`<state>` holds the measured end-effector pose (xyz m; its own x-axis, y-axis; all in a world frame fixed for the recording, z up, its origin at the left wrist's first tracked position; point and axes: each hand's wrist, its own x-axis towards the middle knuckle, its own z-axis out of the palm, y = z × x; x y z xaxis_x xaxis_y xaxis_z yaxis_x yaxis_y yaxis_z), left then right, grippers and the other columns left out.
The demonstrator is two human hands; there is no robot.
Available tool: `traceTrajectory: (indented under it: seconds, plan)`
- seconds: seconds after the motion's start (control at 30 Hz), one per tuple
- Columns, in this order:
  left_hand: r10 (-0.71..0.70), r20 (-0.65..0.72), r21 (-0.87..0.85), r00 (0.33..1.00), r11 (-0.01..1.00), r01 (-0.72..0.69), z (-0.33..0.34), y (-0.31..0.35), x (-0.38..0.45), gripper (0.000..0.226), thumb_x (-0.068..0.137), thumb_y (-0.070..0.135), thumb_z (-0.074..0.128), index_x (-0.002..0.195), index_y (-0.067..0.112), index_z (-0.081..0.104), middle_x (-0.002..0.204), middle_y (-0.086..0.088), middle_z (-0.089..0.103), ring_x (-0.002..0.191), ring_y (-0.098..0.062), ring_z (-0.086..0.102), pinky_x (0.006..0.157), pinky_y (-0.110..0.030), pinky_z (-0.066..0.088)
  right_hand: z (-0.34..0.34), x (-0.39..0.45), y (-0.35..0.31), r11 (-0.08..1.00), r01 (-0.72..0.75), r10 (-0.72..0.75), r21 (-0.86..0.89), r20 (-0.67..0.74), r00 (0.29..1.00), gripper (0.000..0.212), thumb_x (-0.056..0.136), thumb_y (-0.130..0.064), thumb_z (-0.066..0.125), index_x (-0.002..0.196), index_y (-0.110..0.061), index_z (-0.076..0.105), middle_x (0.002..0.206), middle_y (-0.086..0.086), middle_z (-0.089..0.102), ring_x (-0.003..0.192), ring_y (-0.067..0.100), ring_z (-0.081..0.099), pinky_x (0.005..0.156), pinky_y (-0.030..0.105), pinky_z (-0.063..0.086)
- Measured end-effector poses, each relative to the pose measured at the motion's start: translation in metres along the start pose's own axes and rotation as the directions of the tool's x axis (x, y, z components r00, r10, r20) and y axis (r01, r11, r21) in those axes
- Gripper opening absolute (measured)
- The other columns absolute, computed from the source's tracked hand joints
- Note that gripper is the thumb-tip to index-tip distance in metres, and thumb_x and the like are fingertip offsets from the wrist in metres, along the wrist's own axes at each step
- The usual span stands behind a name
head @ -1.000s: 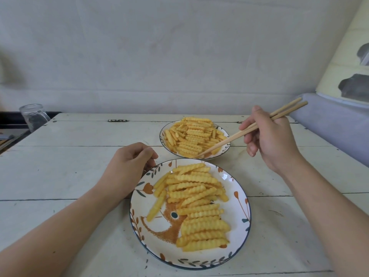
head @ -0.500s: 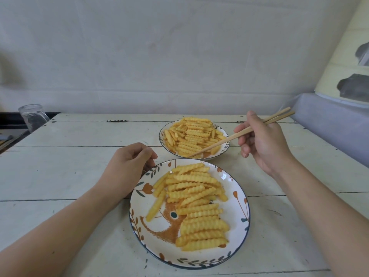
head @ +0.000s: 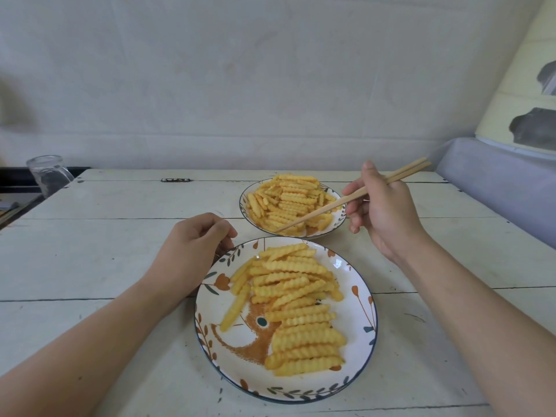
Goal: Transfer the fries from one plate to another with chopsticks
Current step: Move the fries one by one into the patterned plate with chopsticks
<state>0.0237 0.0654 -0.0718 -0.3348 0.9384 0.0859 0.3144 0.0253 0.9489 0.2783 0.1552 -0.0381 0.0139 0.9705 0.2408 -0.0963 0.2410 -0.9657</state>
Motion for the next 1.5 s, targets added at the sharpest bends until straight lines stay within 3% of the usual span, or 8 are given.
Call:
traceTrajectory:
  seconds: [0.3, 0.43, 0.73, 0.83, 0.93, 1.03, 1.13, 1.5]
  plan:
    - [-0.022, -0.019, -0.081, 1.0, 0.997, 0.02, -0.001, -0.001, 0.001, 0.028, 0.102, 0.015, 0.053, 0.084, 0.009, 0.074, 0.072, -0.001, 0.068, 0.068, -0.017, 0.061, 0.07, -0.035, 0.053, 0.003, -0.006, -0.01, 0.972, -0.07, 0.089, 0.226, -0.073, 0.993, 0.056, 0.106, -0.041, 0.042, 0.068, -0.005, 0.06, 0.049, 0.009, 0.048, 0.036, 0.019, 0.037, 0.042, 0.025, 0.033]
    - [-0.074, -0.05, -0.234, 0.996, 0.97, 0.06, -0.006, -0.003, 0.005, 0.026, 0.103, 0.012, 0.051, 0.089, 0.003, 0.071, 0.075, -0.008, 0.064, 0.065, -0.018, 0.063, 0.07, -0.036, 0.056, 0.003, -0.02, -0.031, 0.956, -0.036, -0.001, 0.292, 0.127, 0.992, 0.055, 0.106, -0.037, 0.042, 0.063, -0.009, 0.061, 0.047, 0.01, 0.045, 0.033, 0.017, 0.03, 0.042, 0.022, 0.027]
    - [-0.082, -0.032, -0.262, 0.996, 0.962, 0.071, -0.006, -0.004, 0.006, 0.027, 0.104, 0.014, 0.052, 0.088, 0.003, 0.07, 0.073, -0.007, 0.064, 0.063, -0.018, 0.062, 0.066, -0.033, 0.054, 0.022, -0.043, -0.028, 0.993, 0.061, -0.101, 0.1, 0.482, 0.87, 0.046, 0.098, -0.036, 0.046, 0.066, -0.01, 0.068, 0.05, 0.005, 0.047, 0.04, 0.013, 0.035, 0.046, 0.028, 0.017]
    - [-0.078, -0.026, -0.257, 0.997, 0.964, 0.069, -0.006, -0.005, 0.006, 0.027, 0.104, 0.015, 0.052, 0.088, 0.003, 0.071, 0.071, -0.005, 0.064, 0.063, -0.018, 0.062, 0.068, -0.033, 0.054, 0.016, -0.037, -0.031, 0.987, 0.092, -0.138, 0.133, 0.405, 0.904, 0.041, 0.098, -0.029, 0.048, 0.068, -0.007, 0.066, 0.051, 0.001, 0.049, 0.04, 0.009, 0.036, 0.048, 0.031, 0.013]
    - [-0.073, -0.019, -0.236, 0.997, 0.969, 0.067, -0.005, -0.005, 0.006, 0.028, 0.104, 0.016, 0.052, 0.089, 0.002, 0.071, 0.071, -0.003, 0.065, 0.066, -0.017, 0.061, 0.07, -0.032, 0.054, 0.004, -0.024, -0.032, 0.974, 0.141, -0.171, 0.18, 0.164, 0.972, 0.044, 0.105, -0.026, 0.046, 0.07, -0.01, 0.066, 0.052, 0.005, 0.047, 0.038, 0.012, 0.031, 0.045, 0.025, 0.017]
    - [-0.057, -0.019, -0.178, 0.998, 0.983, 0.053, -0.002, -0.005, 0.005, 0.026, 0.102, 0.014, 0.053, 0.088, 0.004, 0.072, 0.07, -0.001, 0.066, 0.068, -0.016, 0.06, 0.071, -0.03, 0.053, -0.009, -0.014, -0.026, 0.972, 0.231, -0.232, -0.048, -0.008, 0.973, 0.042, 0.107, -0.028, 0.044, 0.076, -0.009, 0.064, 0.053, 0.003, 0.051, 0.039, 0.015, 0.036, 0.042, 0.024, 0.028]
    - [-0.054, -0.018, -0.16, 0.998, 0.986, 0.05, -0.001, -0.005, 0.005, 0.026, 0.101, 0.014, 0.054, 0.086, 0.006, 0.073, 0.068, 0.001, 0.067, 0.069, -0.016, 0.061, 0.072, -0.032, 0.052, -0.015, -0.015, -0.019, 0.947, 0.249, -0.251, -0.204, 0.014, 0.968, 0.042, 0.107, -0.027, 0.045, 0.077, -0.007, 0.066, 0.053, 0.003, 0.053, 0.04, 0.016, 0.041, 0.04, 0.025, 0.033]
    - [-0.052, -0.02, -0.157, 0.998, 0.987, 0.048, -0.003, -0.005, 0.005, 0.027, 0.102, 0.015, 0.054, 0.085, 0.007, 0.073, 0.069, 0.0, 0.067, 0.072, -0.018, 0.061, 0.075, -0.037, 0.053, -0.001, -0.028, -0.009, 0.893, 0.354, -0.303, -0.276, 0.212, 0.929, 0.039, 0.102, -0.032, 0.05, 0.08, -0.005, 0.066, 0.056, -0.005, 0.056, 0.047, 0.006, 0.049, 0.046, 0.019, 0.037]
